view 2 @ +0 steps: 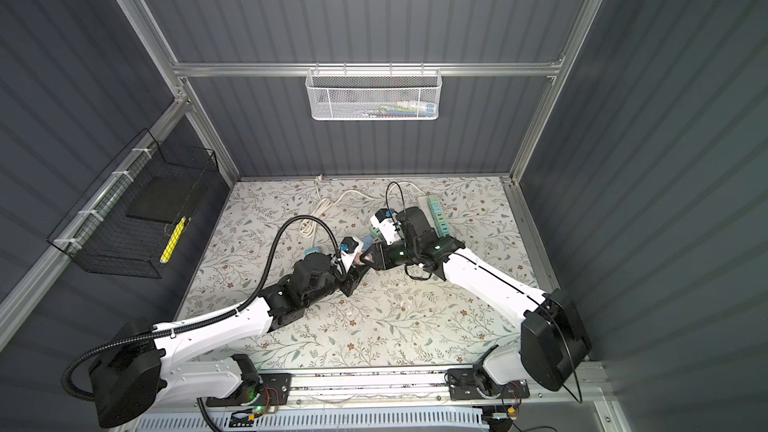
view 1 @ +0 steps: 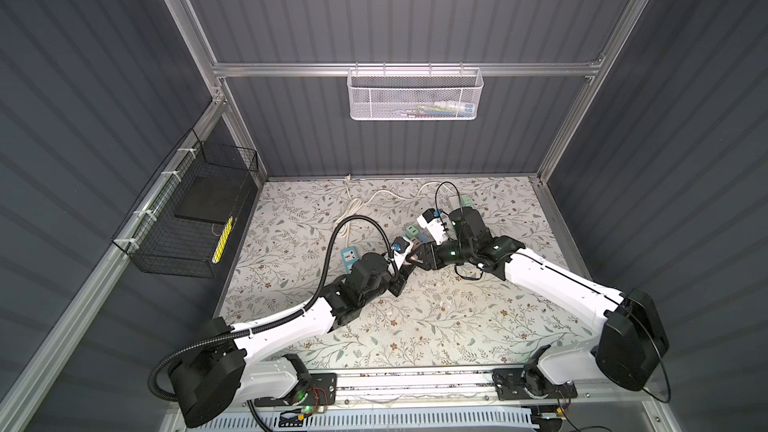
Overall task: Insert the plug
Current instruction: 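Pass the pink adapter from the left gripper into the right gripper, then withdraw the left gripper while the right gripper carries the adapter over the teal strip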
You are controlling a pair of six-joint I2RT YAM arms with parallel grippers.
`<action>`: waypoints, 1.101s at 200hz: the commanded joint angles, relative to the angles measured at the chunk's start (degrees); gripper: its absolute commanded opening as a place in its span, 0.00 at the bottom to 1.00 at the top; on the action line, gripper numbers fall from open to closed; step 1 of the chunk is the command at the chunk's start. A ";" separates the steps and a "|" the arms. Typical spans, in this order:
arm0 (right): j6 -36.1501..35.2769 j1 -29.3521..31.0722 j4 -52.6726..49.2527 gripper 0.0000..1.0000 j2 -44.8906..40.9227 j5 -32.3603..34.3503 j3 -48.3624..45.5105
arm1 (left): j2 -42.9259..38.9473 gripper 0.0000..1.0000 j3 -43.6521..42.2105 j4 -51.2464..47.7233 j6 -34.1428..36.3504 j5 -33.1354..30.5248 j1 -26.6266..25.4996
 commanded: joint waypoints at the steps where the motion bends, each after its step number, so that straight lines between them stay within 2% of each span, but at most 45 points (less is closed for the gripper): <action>1: 0.61 0.37 1.45 0.45 0.99 -1.50 1.63 | -1.22 0.07 0.44 -1.17 1.30 1.14 -0.26; 14: 0.68 0.40 1.70 0.43 1.44 -1.97 1.80 | -0.91 0.07 0.68 -1.31 1.30 1.38 -0.29; 43: 1.02 0.67 2.18 0.30 2.07 -2.71 2.04 | -0.73 0.10 1.10 -1.78 1.26 1.01 -0.29; 57: 1.14 0.68 2.47 0.24 1.86 -2.35 1.89 | -0.87 0.15 1.28 -2.25 1.06 0.40 -0.27; 79: 1.78 0.89 3.14 0.21 1.24 -0.62 1.92 | -1.57 0.51 2.29 -4.96 -0.82 -2.47 -0.26; 86: 2.00 1.15 3.21 0.20 1.08 0.56 2.12 | -2.41 0.58 2.55 -6.48 -1.86 -4.24 -0.23; 111: 1.84 2.79 3.08 0.20 0.77 6.74 3.01 | -9.52 0.82 0.44 -10.52 -9.08 -11.60 -0.19; 130: 1.45 4.72 3.86 0.19 1.14 13.79 3.61 | -17.49 0.93 -2.28 -16.43 -17.96 -21.10 -0.05; 155: 1.59 7.49 6.70 0.18 2.88 18.41 3.99 | -25.27 0.96 -2.41 -31.50 -30.69 -32.39 0.33; 169: 0.77 9.86 6.91 0.18 4.81 22.84 5.31 | -27.09 0.97 -1.56 -40.67 -38.04 -35.32 1.63; 187: -0.12 13.14 8.18 0.18 7.90 28.34 7.24 | -28.72 0.96 -1.52 -46.48 -42.59 -30.99 7.62; 220: 0.43 17.84 9.37 0.17 15.83 38.04 12.31 | -27.85 0.94 -3.00 -45.46 -41.63 -11.70 24.34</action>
